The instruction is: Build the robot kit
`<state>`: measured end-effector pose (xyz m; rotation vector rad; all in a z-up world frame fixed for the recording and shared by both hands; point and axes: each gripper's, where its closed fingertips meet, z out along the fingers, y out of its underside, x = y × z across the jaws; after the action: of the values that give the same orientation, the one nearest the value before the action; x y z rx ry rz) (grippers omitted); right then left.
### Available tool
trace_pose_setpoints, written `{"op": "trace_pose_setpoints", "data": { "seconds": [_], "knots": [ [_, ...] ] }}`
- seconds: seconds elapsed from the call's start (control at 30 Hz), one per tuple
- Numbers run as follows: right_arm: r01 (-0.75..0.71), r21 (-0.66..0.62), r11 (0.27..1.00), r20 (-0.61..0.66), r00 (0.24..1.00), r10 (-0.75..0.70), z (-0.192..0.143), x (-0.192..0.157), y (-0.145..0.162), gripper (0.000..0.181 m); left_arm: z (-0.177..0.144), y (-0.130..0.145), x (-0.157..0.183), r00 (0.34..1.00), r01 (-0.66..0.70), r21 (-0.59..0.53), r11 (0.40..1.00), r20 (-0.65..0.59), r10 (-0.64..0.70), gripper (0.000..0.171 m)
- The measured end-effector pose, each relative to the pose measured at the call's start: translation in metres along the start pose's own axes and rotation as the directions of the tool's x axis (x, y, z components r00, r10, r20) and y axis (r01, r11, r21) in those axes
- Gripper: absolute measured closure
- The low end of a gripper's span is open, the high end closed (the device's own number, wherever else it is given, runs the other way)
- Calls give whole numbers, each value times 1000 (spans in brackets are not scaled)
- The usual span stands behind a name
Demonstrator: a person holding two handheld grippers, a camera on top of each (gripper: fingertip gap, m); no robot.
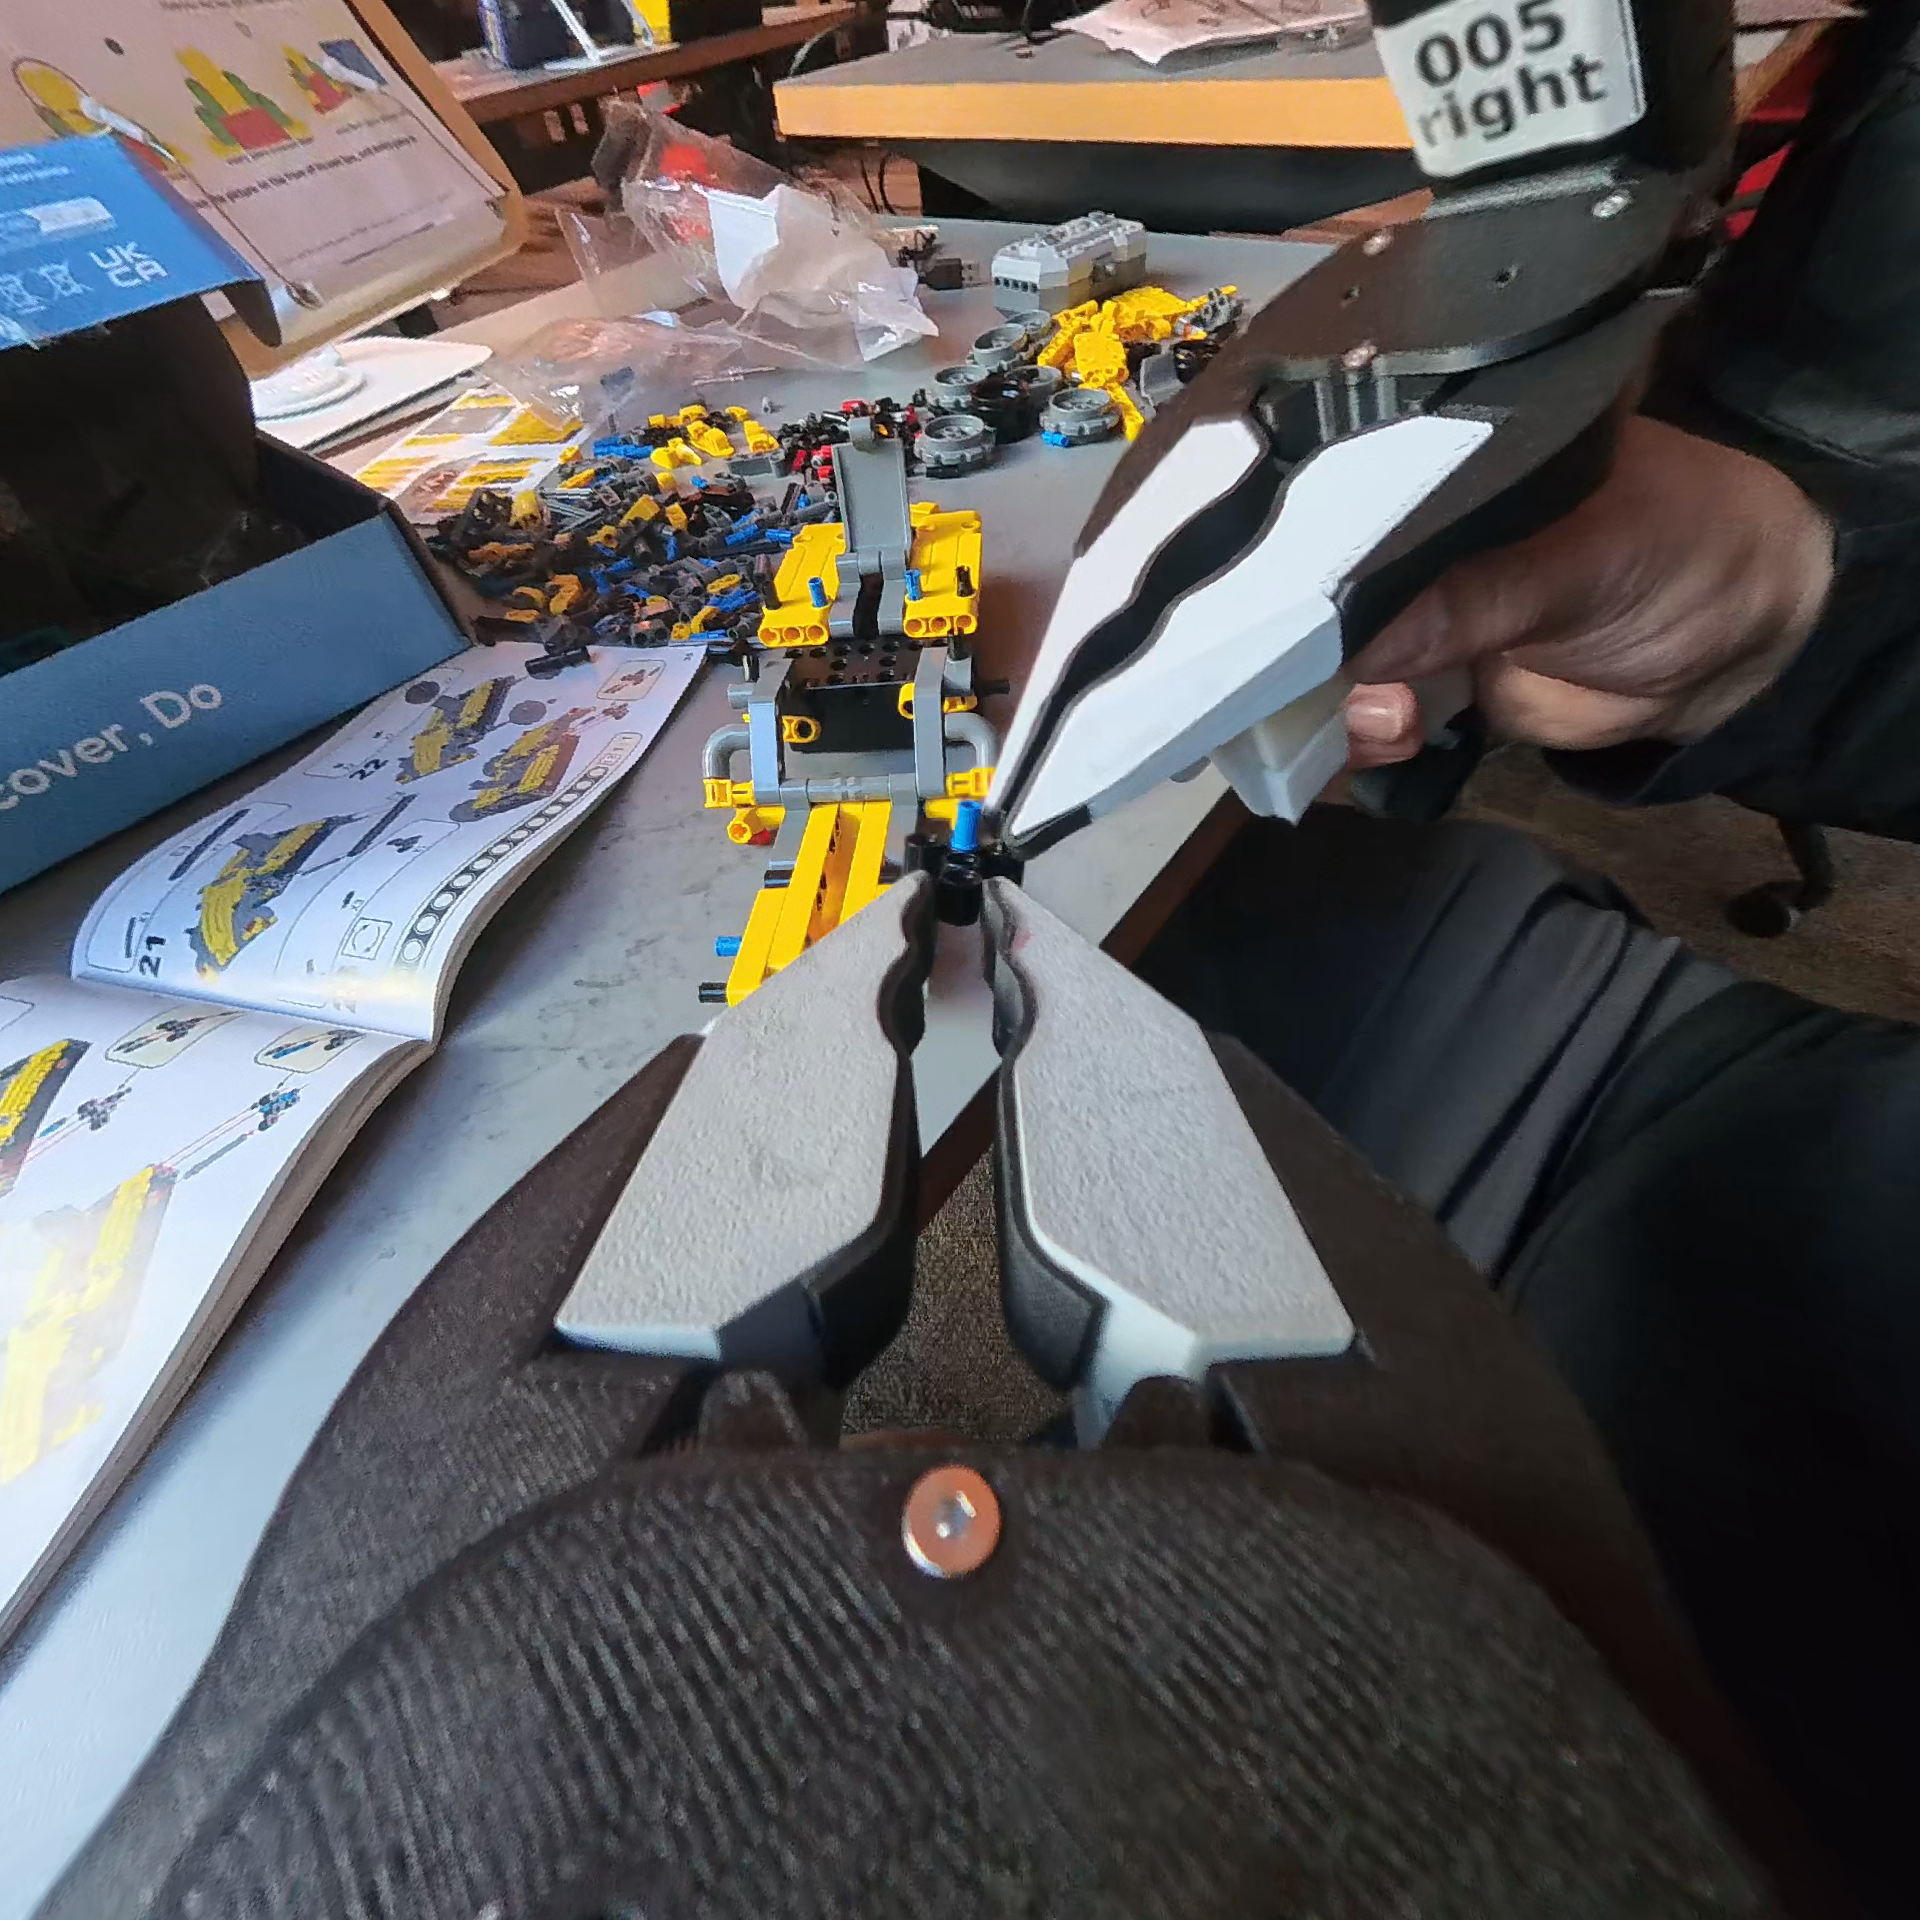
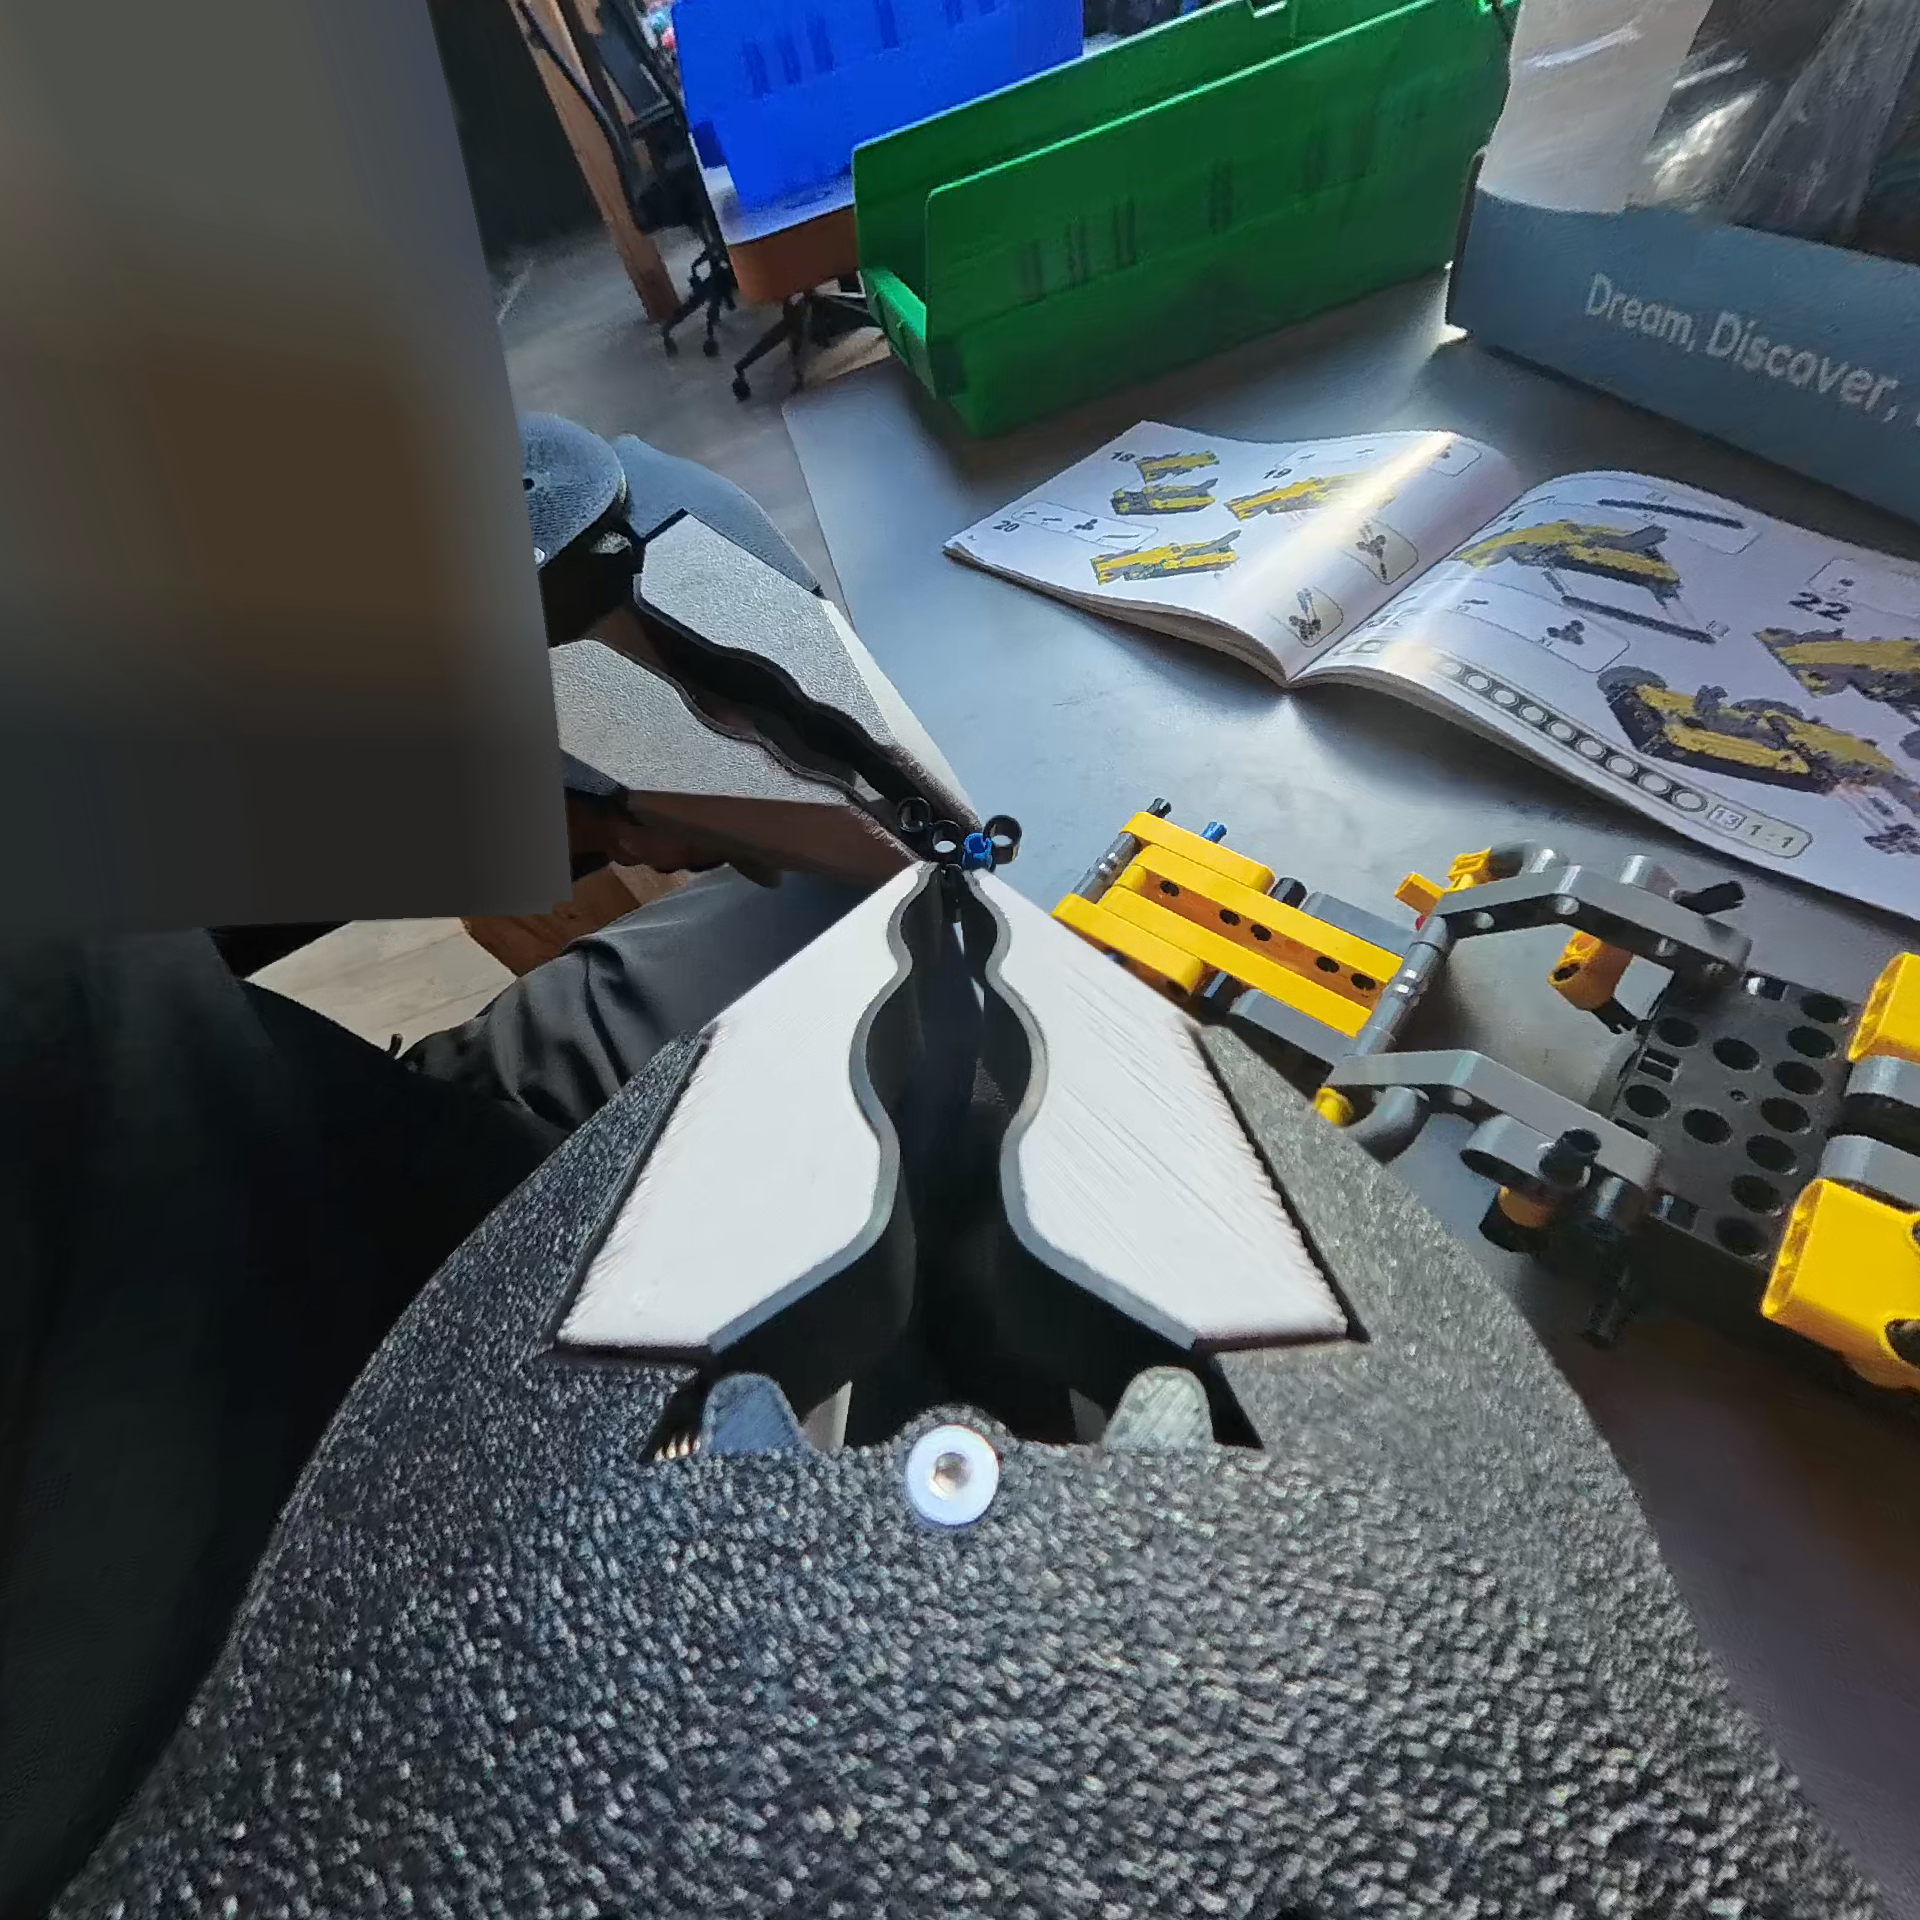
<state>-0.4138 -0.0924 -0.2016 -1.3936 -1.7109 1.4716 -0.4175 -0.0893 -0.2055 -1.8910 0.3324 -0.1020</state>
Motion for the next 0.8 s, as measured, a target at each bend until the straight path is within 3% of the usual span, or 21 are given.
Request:
{"op": "trace_pose_setpoints", "data": {
  "seconds": [0.13,0.27,0.47,0.8],
  "knots": [
    [-40,54,998,-10,999,41,0,3,-3,179,2,3,0,999,-30,-33,999,18,31,168],
    [-187,211,960,49,982,180,-8,2,-20,180,-1,-13,0,996,89,61,994,1,-89,167],
    [-346,301,889,98,938,332,-12,12,-25,181,6,-18,-1,975,221,108,969,-29,-219,166],
    [-468,361,807,151,883,445,-16,22,-32,181,12,-23,-2,995,12,77,997,99,-20,166]
  ]
}}
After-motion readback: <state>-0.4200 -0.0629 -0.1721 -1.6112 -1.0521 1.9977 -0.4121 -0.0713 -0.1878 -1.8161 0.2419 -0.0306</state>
